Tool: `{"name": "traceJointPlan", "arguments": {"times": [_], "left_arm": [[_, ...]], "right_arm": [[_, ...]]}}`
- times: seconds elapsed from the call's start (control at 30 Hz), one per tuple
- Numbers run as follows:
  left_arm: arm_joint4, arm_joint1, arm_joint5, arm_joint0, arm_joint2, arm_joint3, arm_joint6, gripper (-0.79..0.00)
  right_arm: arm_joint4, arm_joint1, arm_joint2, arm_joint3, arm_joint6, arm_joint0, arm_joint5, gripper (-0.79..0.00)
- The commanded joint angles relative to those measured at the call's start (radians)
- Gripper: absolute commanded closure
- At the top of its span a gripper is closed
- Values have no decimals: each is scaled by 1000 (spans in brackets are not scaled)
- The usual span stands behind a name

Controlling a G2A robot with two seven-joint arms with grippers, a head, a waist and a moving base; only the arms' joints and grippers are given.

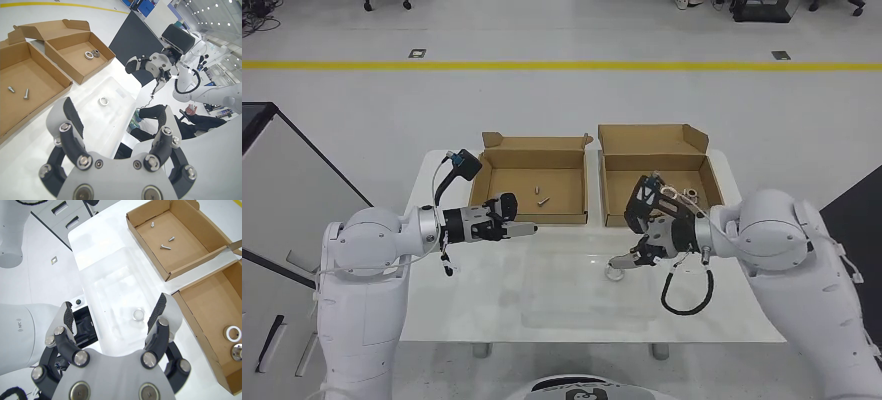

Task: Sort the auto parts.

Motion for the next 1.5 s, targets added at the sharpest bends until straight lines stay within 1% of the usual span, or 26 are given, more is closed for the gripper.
{"name": "traceJointPlan", "arguments": {"times": [0.0,0.03,0.1,0.2,0.37,0.53,0.83,0.9,1.2,1.27,1.3,1.37,1.47], "left_arm": [[0,0,0,0,0,0,0,-785],[0,0,0,0,0,0,0,-785],[0,0,0,0,0,0,0,-785],[0,0,0,0,0,0,0,-785],[0,0,0,0,0,0,0,-785],[0,0,0,0,0,0,0,-785],[0,0,0,0,0,0,0,-785],[0,0,0,0,0,0,0,-785],[0,0,0,0,0,0,0,-785],[0,0,0,0,0,0,0,-785],[0,0,0,0,0,0,0,-785],[0,0,0,0,0,0,0,-785],[0,0,0,0,0,0,0,-785]], "right_arm": [[-65,10,-98,-31,102,62,77,-785],[-92,15,-128,-29,114,96,89,-785],[-116,23,-221,-25,145,164,120,-785],[-156,38,-375,23,147,279,122,-785],[-123,48,-626,118,147,484,122,-785],[-72,38,-815,190,147,652,122,-785],[-79,38,-819,194,137,644,120,-785],[-117,36,-847,224,134,632,110,-785],[-145,6,-921,311,107,644,82,-785],[-152,-1,-933,327,103,647,78,-680],[-160,-4,-940,336,103,648,79,-573],[-174,-12,-951,350,101,648,81,-462],[-200,-25,-968,367,96,648,86,-403]]}}
